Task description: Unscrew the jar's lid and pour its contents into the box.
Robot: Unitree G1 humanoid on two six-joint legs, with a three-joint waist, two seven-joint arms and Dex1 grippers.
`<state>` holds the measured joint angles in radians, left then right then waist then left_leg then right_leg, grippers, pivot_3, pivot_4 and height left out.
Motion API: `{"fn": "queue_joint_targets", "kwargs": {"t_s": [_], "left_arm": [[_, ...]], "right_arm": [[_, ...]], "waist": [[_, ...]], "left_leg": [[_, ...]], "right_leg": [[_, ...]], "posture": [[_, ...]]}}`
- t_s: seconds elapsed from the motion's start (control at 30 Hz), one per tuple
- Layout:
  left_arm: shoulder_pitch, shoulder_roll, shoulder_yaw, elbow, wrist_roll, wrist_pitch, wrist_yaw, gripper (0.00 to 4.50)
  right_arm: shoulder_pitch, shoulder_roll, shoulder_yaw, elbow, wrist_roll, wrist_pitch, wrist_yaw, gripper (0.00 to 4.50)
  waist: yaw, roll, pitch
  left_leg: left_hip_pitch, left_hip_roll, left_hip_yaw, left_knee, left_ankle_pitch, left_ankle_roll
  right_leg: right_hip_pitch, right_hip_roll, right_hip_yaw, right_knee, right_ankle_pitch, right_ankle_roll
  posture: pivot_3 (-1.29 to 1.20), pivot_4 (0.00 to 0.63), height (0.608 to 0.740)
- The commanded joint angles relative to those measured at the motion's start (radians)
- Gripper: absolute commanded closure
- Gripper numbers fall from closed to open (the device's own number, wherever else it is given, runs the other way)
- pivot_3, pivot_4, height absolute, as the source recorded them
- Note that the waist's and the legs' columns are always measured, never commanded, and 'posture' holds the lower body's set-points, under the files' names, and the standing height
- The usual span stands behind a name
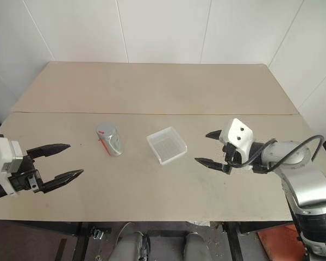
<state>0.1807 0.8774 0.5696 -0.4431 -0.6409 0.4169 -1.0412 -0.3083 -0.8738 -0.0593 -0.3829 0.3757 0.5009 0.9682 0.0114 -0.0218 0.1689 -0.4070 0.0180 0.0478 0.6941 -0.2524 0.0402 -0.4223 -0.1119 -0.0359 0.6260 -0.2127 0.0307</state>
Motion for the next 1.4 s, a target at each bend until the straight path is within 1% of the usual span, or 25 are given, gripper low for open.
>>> {"fn": "queue_joint_targets", "kwargs": {"t_s": [0.03,0.13,0.23,0.37,0.5,0.63,0.83,0.9,1.03,1.4], "left_arm": [[-0.016,0.012,0.013,-0.005,-0.003,-0.016,-0.002,0.03],[-0.011,0.0,0.023,-0.022,-0.014,-0.006,0.009,0.03],[0.007,-0.019,0.03,-0.008,0.009,-0.011,0.038,0.03],[0.01,-0.073,-0.014,0.042,0.064,-0.034,0.103,0.03],[-0.082,-0.157,-0.12,0.123,0.122,-0.072,0.181,0.03],[-0.127,-0.222,-0.19,0.165,0.167,-0.119,0.219,0.03],[-0.205,-0.389,-0.308,0.275,0.326,-0.281,0.389,0.03],[-0.233,-0.426,-0.323,0.307,0.359,-0.315,0.435,0.03],[-0.291,-0.461,-0.346,0.356,0.379,-0.344,0.473,0.03],[-0.374,-0.489,-0.401,0.423,0.384,-0.368,0.486,0.03]], "right_arm": [[-0.001,-0.011,-0.045,-0.045,0.016,0.009,-0.018,0.0],[-0.005,-0.002,-0.032,-0.048,0.019,0.005,-0.022,0.0],[-0.031,0.019,-0.01,-0.057,0.02,0.014,-0.04,0.0],[-0.051,0.041,0.012,-0.062,0.022,0.007,-0.035,0.0],[-0.087,0.044,0.043,-0.041,-0.009,-0.013,-0.033,0.0],[-0.105,0.04,0.042,-0.063,0.003,-0.004,-0.032,0.0],[-0.131,0.052,0.059,-0.061,0.005,-0.019,-0.022,0.0],[-0.134,0.056,0.064,-0.067,0.0,-0.02,-0.029,0.0],[-0.13,0.062,0.06,-0.084,0.002,-0.021,-0.035,0.0],[-0.102,0.049,0.032,-0.131,0.011,-0.005,-0.049,0.0]], "waist": [[0.0,0.0,0.0],[0.0,0.0,0.0],[-0.001,0.0,0.0],[-0.003,0.0,0.0],[0.006,0.0,0.0],[0.003,-0.002,0.0],[0.002,-0.002,-0.001],[0.002,-0.002,-0.001],[0.001,-0.002,-0.001],[0.002,-0.002,-0.001]], "left_leg": [[0.0,0.0,0.0,0.0,0.0,0.0],[0.0,0.0,0.0,0.0,0.0,0.0],[0.0,0.0,0.0,0.0,0.0,0.0],[0.0,0.0,0.0,0.0,0.0,0.0],[0.0,0.0,0.0,0.0,0.0,0.0],[0.0,-0.001,0.0,0.001,0.0,0.0],[0.0,-0.001,0.0,0.001,0.0,0.0],[0.0,-0.001,0.0,0.001,0.0,0.0],[0.0,-0.001,0.0,0.001,0.0,0.0],[0.0,-0.001,0.0,0.001,0.0,0.0]], "right_leg": [[0.0,0.0,0.0,0.0,0.0,0.0],[0.0,0.0,0.0,0.0,0.0,0.0],[0.0,0.0,0.0,0.0,0.0,0.0],[0.0,0.0,0.0,0.0,0.0,0.0],[0.001,0.0,0.0,0.0,0.0,0.0],[0.001,-0.001,0.0,0.0,0.001,0.0],[0.001,-0.001,0.0,0.0,0.001,0.0],[0.001,-0.001,0.0,0.0,0.002,-0.001],[0.0,0.0,0.0,0.001,0.002,-0.001],[0.001,-0.001,0.0,0.001,0.002,0.0]], "posture": [[0.0,0.15,0.74],[0.0,0.15,0.74],[0.0,0.15,0.74],[0.0,0.15,0.74],[0.0,0.15,0.74],[0.0,0.15,0.74],[0.0,0.15,0.74],[0.0,0.15,0.74],[0.0,0.15,0.74],[0.0,0.15,0.74]]}}
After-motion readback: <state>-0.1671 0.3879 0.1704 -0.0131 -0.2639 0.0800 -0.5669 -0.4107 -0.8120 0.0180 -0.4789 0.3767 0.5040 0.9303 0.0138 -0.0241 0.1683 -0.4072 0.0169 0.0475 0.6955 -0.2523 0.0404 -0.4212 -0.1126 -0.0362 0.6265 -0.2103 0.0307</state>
